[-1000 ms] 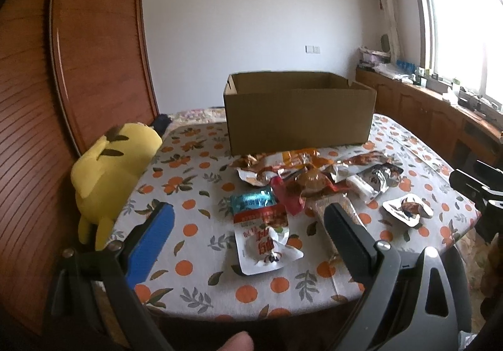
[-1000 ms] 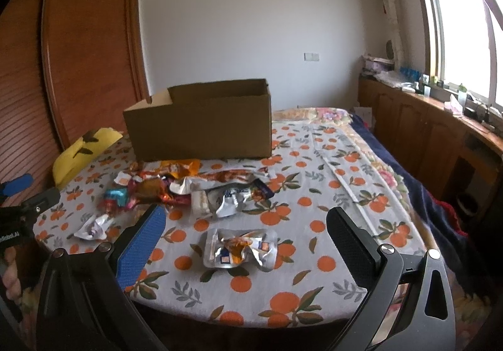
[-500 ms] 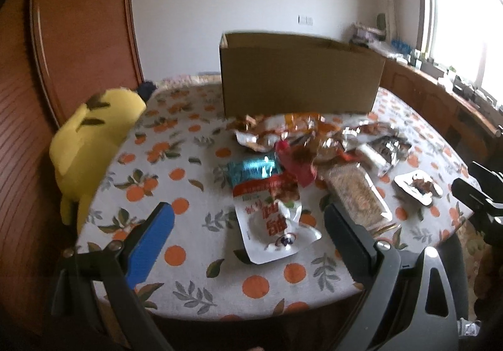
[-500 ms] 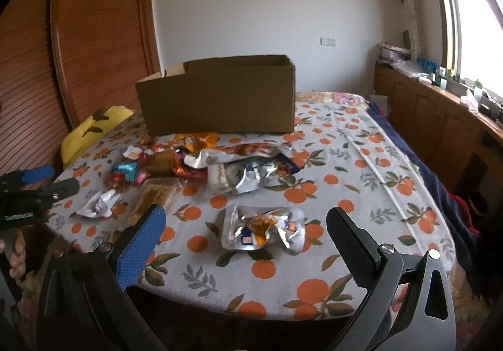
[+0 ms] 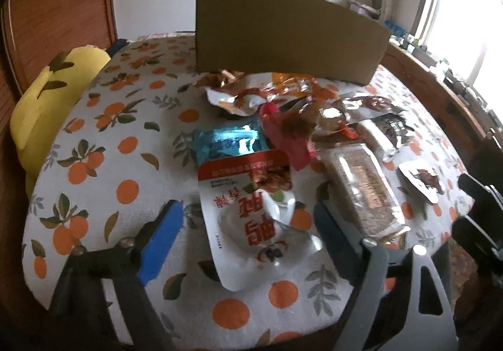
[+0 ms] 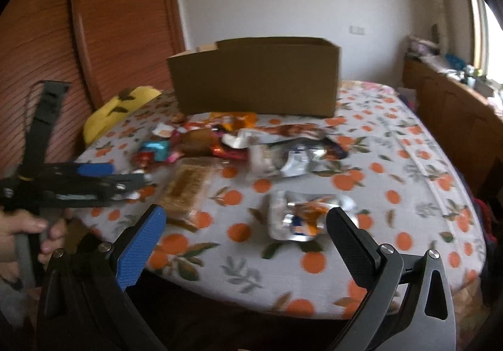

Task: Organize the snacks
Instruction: 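Grasp the white duck-neck pouch with left tool while right tool grasps the clear grain-bar tray, then lift both held snacks and carry them over the cardboard box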

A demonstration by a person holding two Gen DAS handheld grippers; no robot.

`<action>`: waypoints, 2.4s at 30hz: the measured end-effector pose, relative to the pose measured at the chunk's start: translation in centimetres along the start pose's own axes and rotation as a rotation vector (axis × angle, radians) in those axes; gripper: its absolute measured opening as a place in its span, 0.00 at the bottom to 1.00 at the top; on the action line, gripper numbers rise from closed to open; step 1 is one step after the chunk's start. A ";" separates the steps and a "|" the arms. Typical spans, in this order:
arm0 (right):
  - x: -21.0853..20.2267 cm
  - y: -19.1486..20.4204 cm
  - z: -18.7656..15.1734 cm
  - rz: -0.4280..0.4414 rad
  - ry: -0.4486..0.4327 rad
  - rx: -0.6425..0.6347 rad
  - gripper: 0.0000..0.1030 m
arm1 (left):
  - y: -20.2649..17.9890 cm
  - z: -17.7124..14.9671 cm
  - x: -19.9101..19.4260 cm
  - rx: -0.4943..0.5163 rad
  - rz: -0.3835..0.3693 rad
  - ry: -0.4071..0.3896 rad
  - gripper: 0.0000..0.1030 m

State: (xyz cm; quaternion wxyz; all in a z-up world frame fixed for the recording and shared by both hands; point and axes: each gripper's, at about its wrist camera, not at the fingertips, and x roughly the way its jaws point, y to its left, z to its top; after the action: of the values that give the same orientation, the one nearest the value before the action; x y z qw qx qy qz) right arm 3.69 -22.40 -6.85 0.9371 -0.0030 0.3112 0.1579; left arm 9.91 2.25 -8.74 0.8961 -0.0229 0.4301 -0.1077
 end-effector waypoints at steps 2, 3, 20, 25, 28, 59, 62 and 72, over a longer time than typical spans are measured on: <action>0.5 0.5 0.3 0.029 0.009 -0.014 1.00 | 0.0 0.0 0.2 0.000 0.001 -0.003 0.75; 1.0 0.9 0.6 0.053 0.023 -0.023 0.98 | 0.0 0.0 0.2 0.004 0.008 -0.004 0.74; 8.9 4.5 2.7 0.196 0.262 -0.084 0.94 | 1.8 -1.1 -0.9 0.026 -0.010 -0.033 0.61; 10.3 5.3 2.9 0.129 0.270 -0.145 0.90 | 2.1 -0.9 -1.5 0.008 -0.028 -0.057 0.60; 10.8 5.5 2.9 0.083 0.262 -0.175 0.83 | 2.3 -0.7 -1.8 0.005 -0.027 -0.066 0.46; 9.3 4.4 2.4 0.098 0.235 -0.183 0.43 | 0.7 -1.3 -1.3 0.105 -0.001 0.020 0.54; 8.9 3.9 2.3 0.115 0.234 -0.161 0.42 | 0.8 -1.4 -1.7 0.096 -0.014 0.008 0.54; 6.9 2.3 2.9 0.130 0.200 -0.110 0.42 | -0.5 0.2 -3.8 0.109 -0.045 -0.076 0.55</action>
State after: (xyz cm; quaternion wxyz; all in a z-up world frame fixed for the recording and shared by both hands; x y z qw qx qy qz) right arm 9.90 -17.91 -8.30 0.8875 -0.0498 0.3937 0.2341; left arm 7.65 2.53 -5.59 0.9090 0.0122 0.3887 -0.1499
